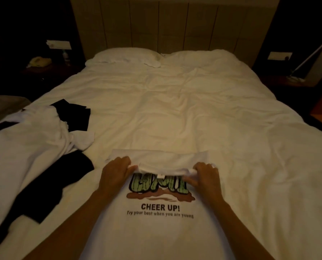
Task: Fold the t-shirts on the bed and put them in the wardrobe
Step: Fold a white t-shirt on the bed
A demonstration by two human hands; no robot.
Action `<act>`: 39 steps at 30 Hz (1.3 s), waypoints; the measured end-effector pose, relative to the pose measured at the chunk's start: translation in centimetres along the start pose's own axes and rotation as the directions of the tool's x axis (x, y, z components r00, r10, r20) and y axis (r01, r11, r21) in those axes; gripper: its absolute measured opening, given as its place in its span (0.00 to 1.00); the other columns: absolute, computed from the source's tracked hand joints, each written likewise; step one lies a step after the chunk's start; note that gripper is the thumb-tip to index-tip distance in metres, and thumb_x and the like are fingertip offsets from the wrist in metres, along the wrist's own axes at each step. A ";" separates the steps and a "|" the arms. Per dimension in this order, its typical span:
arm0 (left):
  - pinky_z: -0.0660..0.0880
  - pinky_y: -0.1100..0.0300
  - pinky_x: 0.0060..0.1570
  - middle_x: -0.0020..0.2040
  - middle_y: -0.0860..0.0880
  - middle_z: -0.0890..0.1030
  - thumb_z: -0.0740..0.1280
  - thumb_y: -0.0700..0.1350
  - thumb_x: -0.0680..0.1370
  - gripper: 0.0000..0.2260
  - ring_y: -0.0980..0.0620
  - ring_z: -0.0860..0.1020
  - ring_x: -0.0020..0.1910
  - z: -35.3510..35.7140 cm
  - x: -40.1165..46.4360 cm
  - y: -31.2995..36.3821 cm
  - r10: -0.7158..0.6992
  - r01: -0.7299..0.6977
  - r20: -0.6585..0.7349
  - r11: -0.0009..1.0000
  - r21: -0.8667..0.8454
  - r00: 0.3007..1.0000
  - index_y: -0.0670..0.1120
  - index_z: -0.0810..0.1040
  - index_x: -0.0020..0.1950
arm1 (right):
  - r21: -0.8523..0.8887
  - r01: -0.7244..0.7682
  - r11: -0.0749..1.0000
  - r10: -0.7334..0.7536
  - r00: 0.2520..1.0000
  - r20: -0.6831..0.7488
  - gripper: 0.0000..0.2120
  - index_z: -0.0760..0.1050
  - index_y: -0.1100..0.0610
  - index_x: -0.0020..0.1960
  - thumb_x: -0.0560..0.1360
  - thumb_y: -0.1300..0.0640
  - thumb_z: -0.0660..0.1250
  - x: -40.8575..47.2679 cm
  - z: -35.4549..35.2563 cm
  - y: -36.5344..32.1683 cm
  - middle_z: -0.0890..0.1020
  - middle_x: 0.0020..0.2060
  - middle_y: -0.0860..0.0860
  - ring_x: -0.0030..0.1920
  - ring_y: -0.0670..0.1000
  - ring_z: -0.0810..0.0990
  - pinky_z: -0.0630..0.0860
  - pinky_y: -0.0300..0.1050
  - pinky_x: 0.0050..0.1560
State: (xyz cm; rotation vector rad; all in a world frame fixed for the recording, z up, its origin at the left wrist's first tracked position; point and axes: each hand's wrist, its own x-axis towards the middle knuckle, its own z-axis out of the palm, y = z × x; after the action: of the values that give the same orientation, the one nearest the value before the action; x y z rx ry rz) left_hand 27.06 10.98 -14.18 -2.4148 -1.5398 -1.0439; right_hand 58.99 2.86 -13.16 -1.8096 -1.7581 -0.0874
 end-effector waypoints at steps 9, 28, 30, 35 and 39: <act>0.66 0.58 0.50 0.51 0.55 0.81 0.51 0.73 0.75 0.31 0.56 0.73 0.51 -0.7 -3.8 0.7 0.142 -0.107 0.277 0.985 -0.136 0.950 0.53 0.84 0.55 | -0.089 0.009 0.996 0.014 0.967 0.253 0.19 0.83 0.44 0.55 0.75 0.37 0.59 -4.0 -1.8 -1.0 0.82 0.49 0.45 0.51 0.51 0.76 0.65 0.47 0.50; 0.71 0.52 0.55 0.57 0.38 0.78 0.63 0.51 0.82 0.18 0.40 0.76 0.57 -3.5 -0.1 1.6 -0.510 0.543 0.192 0.812 -0.213 0.838 0.38 0.77 0.63 | 0.230 -0.444 0.866 0.452 0.892 0.022 0.17 0.76 0.60 0.64 0.79 0.53 0.66 -0.7 -2.9 -1.7 0.80 0.55 0.59 0.58 0.59 0.77 0.72 0.49 0.56; 0.71 0.49 0.54 0.57 0.34 0.77 0.62 0.53 0.82 0.22 0.35 0.76 0.57 -2.7 1.5 0.2 -0.574 0.622 0.258 0.763 -0.175 0.777 0.34 0.75 0.61 | 0.187 -0.495 0.849 0.498 0.866 0.032 0.20 0.74 0.62 0.67 0.78 0.52 0.66 1.3 -2.8 -0.7 0.77 0.59 0.62 0.61 0.62 0.74 0.70 0.51 0.60; 0.69 0.50 0.61 0.65 0.35 0.75 0.61 0.54 0.82 0.24 0.36 0.73 0.64 -1.1 3.5 -1.6 -0.662 0.717 0.294 0.680 -0.151 0.689 0.35 0.72 0.67 | 0.045 -0.555 0.831 0.546 0.828 0.128 0.18 0.78 0.58 0.60 0.76 0.47 0.66 4.5 -1.6 2.2 0.79 0.55 0.59 0.58 0.63 0.75 0.71 0.52 0.57; 0.74 0.50 0.56 0.56 0.37 0.81 0.65 0.52 0.80 0.16 0.37 0.78 0.56 -0.2 4.4 -3.1 -0.737 0.794 0.295 0.550 -0.260 0.608 0.38 0.80 0.52 | 0.127 -0.590 0.797 0.563 0.803 0.194 0.16 0.69 0.56 0.33 0.76 0.50 0.66 5.3 -0.4 3.2 0.73 0.31 0.53 0.40 0.60 0.76 0.66 0.47 0.39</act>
State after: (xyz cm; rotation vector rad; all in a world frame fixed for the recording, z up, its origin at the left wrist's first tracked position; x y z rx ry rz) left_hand 25.49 15.80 -12.25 -1.9882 -2.8461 -1.3852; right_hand 62.73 7.55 -11.67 -2.1723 -1.1726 0.4539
